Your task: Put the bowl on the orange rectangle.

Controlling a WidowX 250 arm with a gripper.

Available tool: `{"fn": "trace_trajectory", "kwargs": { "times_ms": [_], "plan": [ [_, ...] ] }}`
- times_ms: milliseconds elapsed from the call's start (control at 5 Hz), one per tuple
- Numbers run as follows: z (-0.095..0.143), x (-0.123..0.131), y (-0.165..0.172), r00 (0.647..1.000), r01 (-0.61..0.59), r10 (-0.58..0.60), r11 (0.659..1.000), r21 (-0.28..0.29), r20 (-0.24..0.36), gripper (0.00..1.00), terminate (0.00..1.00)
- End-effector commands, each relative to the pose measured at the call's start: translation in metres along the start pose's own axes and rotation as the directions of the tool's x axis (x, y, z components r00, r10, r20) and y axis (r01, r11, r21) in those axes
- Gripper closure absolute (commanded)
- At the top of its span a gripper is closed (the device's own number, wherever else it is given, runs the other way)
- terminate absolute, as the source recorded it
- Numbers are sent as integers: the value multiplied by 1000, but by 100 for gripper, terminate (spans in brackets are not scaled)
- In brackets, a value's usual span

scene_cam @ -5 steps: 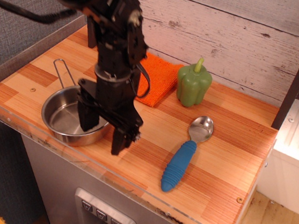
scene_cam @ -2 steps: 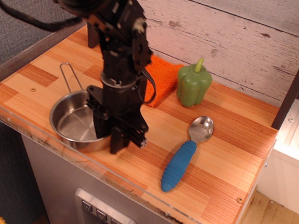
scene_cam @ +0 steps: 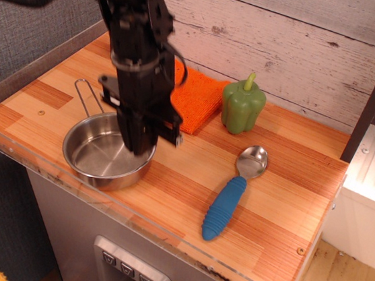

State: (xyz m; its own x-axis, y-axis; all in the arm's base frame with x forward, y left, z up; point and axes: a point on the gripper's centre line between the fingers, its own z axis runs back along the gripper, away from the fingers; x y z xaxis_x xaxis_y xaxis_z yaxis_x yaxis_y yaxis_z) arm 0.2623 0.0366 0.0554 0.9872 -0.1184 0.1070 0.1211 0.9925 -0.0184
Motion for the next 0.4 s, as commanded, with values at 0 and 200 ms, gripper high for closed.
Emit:
{"fn": "trace_trajectory", "kwargs": {
  "times_ms": [0,200],
  "plan": [
    [19,10,-3,999,-4,5,1000,-14,38,0,0],
    [9,6,-7,1000,8,-8,1000,-10,5,0,0]
  ]
}}
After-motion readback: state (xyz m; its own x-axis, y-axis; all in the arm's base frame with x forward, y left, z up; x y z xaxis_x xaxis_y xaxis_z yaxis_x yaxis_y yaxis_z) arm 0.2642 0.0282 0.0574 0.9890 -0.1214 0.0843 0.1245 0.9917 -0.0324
